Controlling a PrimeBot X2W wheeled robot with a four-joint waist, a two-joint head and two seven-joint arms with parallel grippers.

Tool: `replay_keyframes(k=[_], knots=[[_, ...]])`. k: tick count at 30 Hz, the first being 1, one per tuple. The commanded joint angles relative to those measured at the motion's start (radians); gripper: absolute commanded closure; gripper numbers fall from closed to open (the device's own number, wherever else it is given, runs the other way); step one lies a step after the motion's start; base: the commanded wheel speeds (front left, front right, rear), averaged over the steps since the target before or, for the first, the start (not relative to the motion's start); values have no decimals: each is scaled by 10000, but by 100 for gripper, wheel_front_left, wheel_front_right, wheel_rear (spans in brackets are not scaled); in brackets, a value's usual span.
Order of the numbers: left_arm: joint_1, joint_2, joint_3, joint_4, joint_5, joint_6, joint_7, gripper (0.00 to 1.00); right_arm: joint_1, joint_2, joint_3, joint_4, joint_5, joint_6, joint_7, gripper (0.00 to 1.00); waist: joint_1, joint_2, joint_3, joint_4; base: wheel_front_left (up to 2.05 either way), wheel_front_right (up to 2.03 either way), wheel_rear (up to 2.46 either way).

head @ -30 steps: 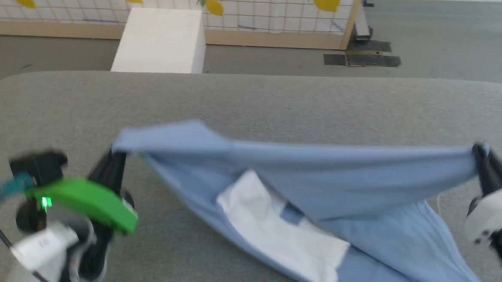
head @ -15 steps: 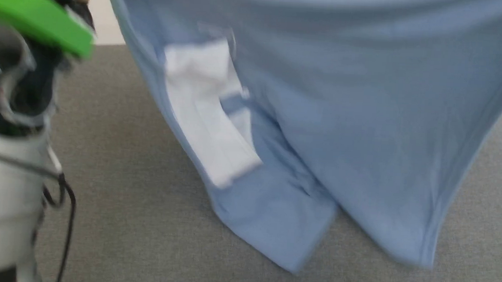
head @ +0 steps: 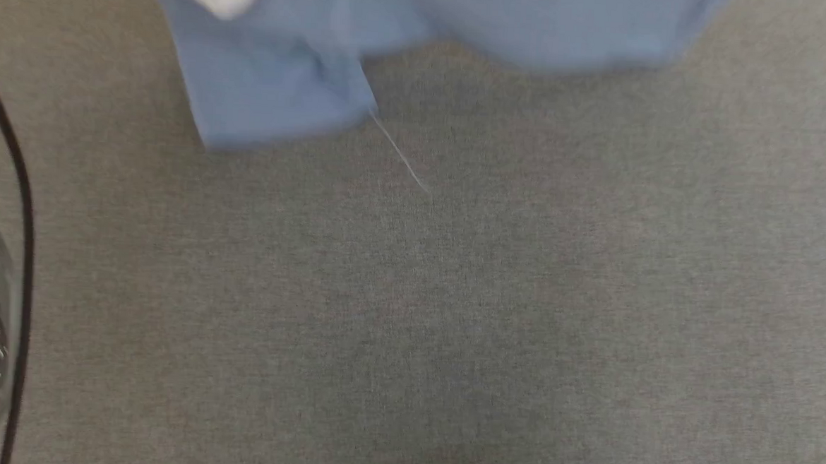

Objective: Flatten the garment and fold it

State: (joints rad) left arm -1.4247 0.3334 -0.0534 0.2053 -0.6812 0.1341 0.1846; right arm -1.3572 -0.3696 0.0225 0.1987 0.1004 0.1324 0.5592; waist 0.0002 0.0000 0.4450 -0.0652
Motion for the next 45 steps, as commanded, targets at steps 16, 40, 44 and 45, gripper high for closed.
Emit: replay_keyframes(k=[16,40,44,45], knots=[[75,591,-677,2560,836,-1673,-1839,100,30,637,12,2212,-636,-17,-2951,100,-2,0,768,237,0,0,0],[13107,1283,-1842,-1159,-599,-681,1176,100,10810,989,-419,-778,1713,-17,-2150,100,-2,0,-2551,861,0,0,0],[14625,1264,-2103,-1976,-882,-341,1762,100,12015,1030,-553,-1059,1526,-17,-1592,100,-2,0,-2859,920,0,0,0],[14891,1273,-2153,-2094,-915,-276,1852,100,12253,1021,-583,-1083,1480,-17,-1475,100,-2,0,-2912,937,0,0,0]])
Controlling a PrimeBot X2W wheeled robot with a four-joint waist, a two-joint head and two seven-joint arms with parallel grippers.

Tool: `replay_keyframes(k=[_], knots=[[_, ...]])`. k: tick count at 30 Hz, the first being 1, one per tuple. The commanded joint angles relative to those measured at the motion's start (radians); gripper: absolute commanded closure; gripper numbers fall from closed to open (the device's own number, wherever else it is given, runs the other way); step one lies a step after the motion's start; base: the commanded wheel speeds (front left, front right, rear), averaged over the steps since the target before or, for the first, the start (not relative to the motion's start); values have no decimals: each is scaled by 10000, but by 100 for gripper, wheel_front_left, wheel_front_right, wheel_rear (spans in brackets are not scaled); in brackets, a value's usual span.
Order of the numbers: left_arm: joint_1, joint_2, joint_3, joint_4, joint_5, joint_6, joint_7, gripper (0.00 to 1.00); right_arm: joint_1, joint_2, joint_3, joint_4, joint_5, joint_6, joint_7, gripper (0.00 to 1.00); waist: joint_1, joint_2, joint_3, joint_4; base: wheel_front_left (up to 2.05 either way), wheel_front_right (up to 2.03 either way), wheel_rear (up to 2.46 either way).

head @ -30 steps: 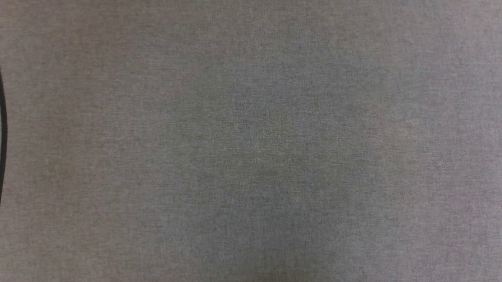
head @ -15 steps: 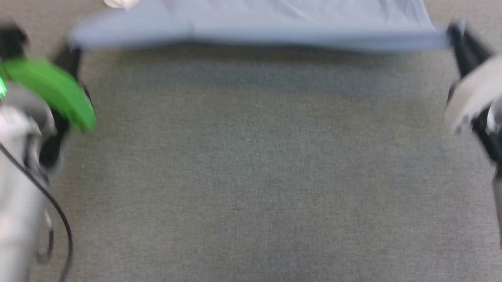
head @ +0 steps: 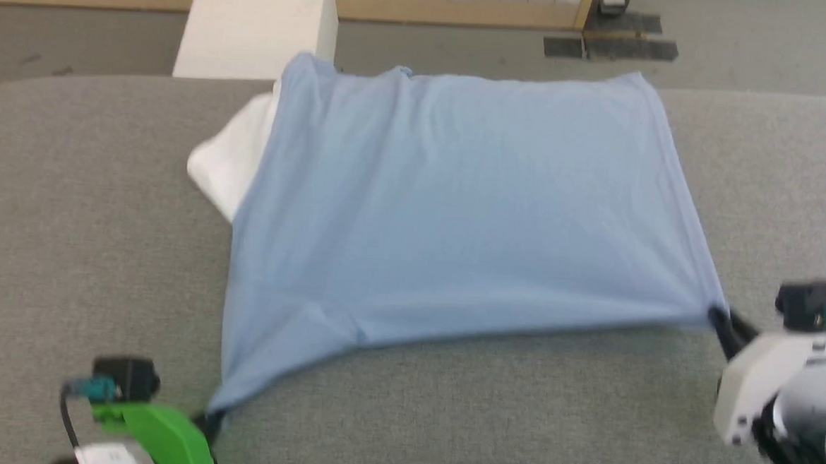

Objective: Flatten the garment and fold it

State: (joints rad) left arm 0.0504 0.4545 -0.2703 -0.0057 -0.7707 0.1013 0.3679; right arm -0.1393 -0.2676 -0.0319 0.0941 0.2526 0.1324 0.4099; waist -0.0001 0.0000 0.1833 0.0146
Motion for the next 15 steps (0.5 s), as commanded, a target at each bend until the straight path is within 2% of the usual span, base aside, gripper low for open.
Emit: replay_keyframes(k=[1,10,15], knots=[[447,86,-59,-94,-47,102,122,100,366,-5,-90,-47,-92,-17,177,100,1,0,-351,163,0,0,0],[2190,9,-463,-537,-126,624,429,100,2269,319,-687,-307,-281,-17,1365,100,1,0,-588,195,0,0,0],[2914,61,-682,-583,-35,881,560,100,2859,610,-1134,-442,-336,-17,1237,100,1,0,-642,98,0,0,0]])
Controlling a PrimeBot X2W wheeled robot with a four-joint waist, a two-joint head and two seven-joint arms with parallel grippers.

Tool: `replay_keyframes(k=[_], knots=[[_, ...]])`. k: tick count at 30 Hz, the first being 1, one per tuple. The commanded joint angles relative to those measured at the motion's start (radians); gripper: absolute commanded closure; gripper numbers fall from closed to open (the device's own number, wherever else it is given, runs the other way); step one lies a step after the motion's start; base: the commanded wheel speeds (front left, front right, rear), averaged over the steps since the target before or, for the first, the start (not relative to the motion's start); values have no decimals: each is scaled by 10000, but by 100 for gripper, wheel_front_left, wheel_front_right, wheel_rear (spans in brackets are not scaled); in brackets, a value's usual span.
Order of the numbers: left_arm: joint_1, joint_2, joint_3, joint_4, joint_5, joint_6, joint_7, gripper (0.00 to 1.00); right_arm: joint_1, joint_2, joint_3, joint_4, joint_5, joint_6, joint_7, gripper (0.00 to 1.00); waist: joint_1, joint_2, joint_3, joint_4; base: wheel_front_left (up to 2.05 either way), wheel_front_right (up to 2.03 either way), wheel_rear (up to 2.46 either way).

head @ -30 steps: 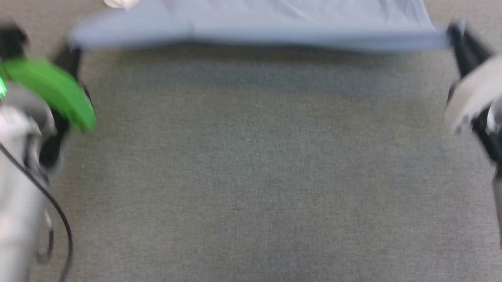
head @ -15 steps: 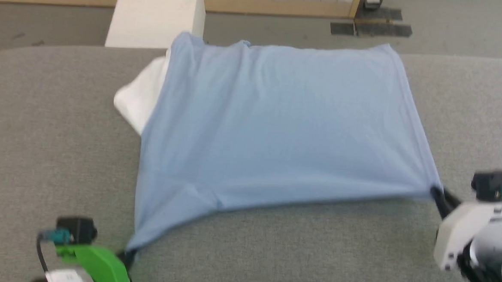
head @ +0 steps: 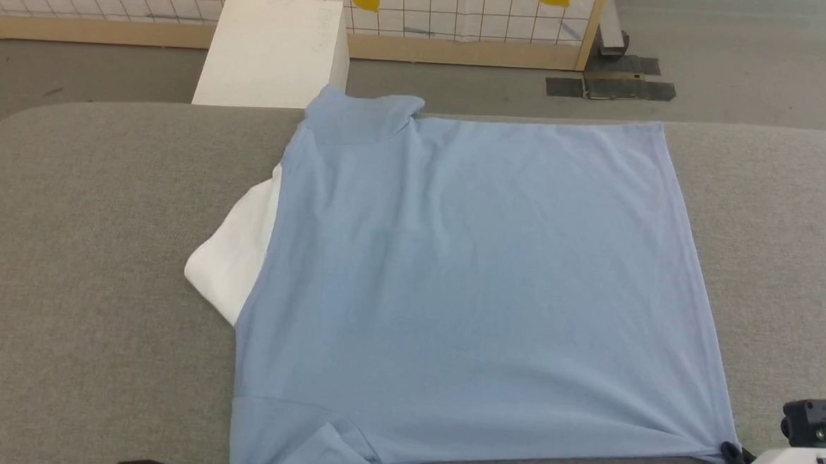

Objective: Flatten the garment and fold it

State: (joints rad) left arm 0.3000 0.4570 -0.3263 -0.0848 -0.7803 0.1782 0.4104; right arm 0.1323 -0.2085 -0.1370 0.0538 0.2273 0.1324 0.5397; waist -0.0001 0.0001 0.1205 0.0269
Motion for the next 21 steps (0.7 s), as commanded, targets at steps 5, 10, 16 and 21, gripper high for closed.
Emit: replay_keyframes(k=[5,10,16,21], knots=[[282,-230,-234,72,749,69,-1095,100,457,585,-449,-175,-94,-17,-1473,100,1,-1,-64,8,0,0,0],[-741,-636,-419,327,2299,121,-3332,100,514,916,-22,-148,-151,-17,-3264,100,1,-1,-66,-19,0,0,0],[-2118,-998,-531,866,3590,319,-5247,100,-44,858,349,-90,-415,-17,-4760,100,1,-1,61,-148,0,0,0],[-3362,-1049,-344,1167,3931,410,-5659,100,-811,608,600,-261,-675,-17,-4844,100,1,-1,303,-304,0,0,0]])
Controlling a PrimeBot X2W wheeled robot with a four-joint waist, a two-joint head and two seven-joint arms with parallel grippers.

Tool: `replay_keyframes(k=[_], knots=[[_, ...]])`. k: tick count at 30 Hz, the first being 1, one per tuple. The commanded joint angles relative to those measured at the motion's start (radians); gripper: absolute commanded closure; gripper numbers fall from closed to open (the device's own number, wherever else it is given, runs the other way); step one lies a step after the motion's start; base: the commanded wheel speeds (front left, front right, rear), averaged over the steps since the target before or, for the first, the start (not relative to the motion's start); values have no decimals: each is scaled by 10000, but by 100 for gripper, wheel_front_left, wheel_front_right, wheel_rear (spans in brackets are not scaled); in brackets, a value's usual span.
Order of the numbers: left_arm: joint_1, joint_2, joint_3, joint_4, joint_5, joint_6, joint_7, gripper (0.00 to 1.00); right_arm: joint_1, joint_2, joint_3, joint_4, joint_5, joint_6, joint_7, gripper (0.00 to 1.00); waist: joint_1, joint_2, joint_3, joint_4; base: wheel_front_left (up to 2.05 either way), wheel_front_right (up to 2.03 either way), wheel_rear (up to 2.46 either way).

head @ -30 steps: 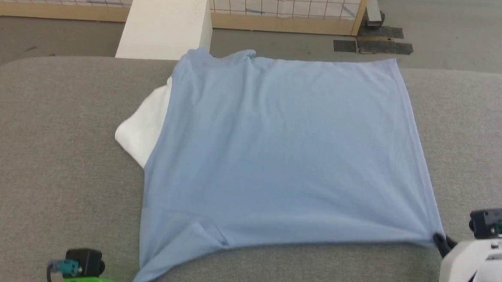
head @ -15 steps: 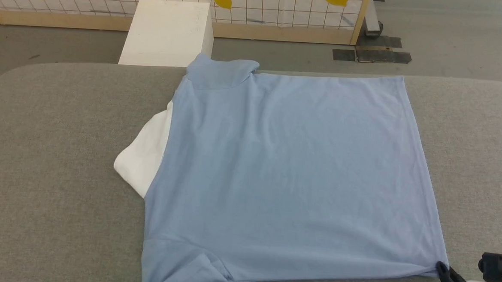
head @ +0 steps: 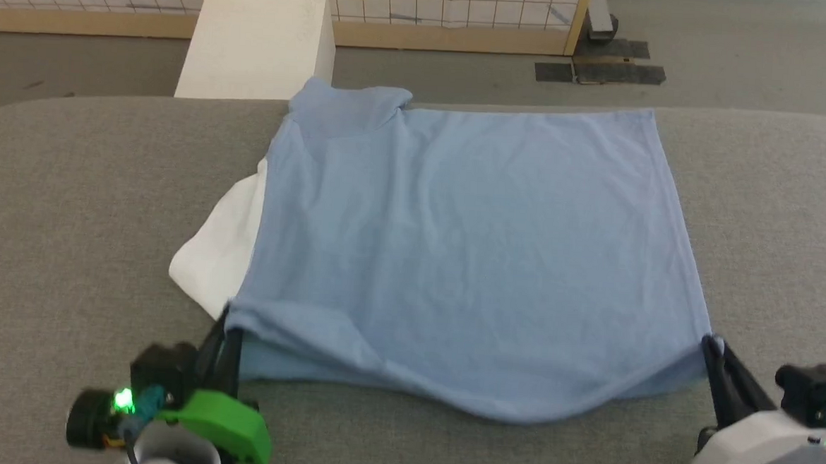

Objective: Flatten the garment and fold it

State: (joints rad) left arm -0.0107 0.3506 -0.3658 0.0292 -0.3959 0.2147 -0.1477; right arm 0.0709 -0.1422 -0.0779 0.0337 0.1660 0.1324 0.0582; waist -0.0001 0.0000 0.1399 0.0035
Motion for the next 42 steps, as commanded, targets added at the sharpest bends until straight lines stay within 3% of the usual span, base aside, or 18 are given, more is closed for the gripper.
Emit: replay_keyframes(k=[1,16,22,27,31,32,33,34,35,42], knots=[[-486,51,75,64,142,25,-97,100,-365,-129,48,-74,-78,-17,4,100,1,0,174,-94,0,0,0],[-4001,711,100,1700,223,-951,1243,100,-3434,-1017,529,1038,193,-17,1391,100,1,0,1791,-343,0,0,0],[-4683,879,-10,2692,-227,-1372,2756,100,-4485,-1207,695,1921,620,-17,2777,100,1,0,2420,-355,0,0,0],[-4790,936,-185,3205,-1023,-1911,4625,100,-5234,-1252,779,2649,1084,-17,4416,100,1,0,2718,-340,0,0,0],[-4718,955,-130,3184,-1583,-2012,5621,100,-5613,-1198,665,3056,1314,-17,5735,100,1,0,2743,-282,0,0,0],[-4698,933,-65,3126,-1643,-1950,5602,65,-5647,-1172,591,3101,1336,-17,5955,100,1,0,2715,-257,0,0,0],[-4657,905,12,3010,-1677,-1887,5445,5,-5662,-1137,498,3102,1337,-17,6183,71,1,0,2655,-221,0,0,0],[-4622,893,72,2925,-1651,-1817,5243,0,-5641,-1103,438,3062,1336,-17,6261,49,1,0,2591,-196,0,0,0],[-4558,878,143,2821,-1587,-1722,4930,0,-5578,-1030,314,2999,1361,-17,6297,0,1,0,2496,-168,0,0,0],[-3448,483,959,1963,-1164,-800,1590,0,-4601,-471,-448,1943,1123,-17,4324,0,1,0,1691,-97,0,0,0]])
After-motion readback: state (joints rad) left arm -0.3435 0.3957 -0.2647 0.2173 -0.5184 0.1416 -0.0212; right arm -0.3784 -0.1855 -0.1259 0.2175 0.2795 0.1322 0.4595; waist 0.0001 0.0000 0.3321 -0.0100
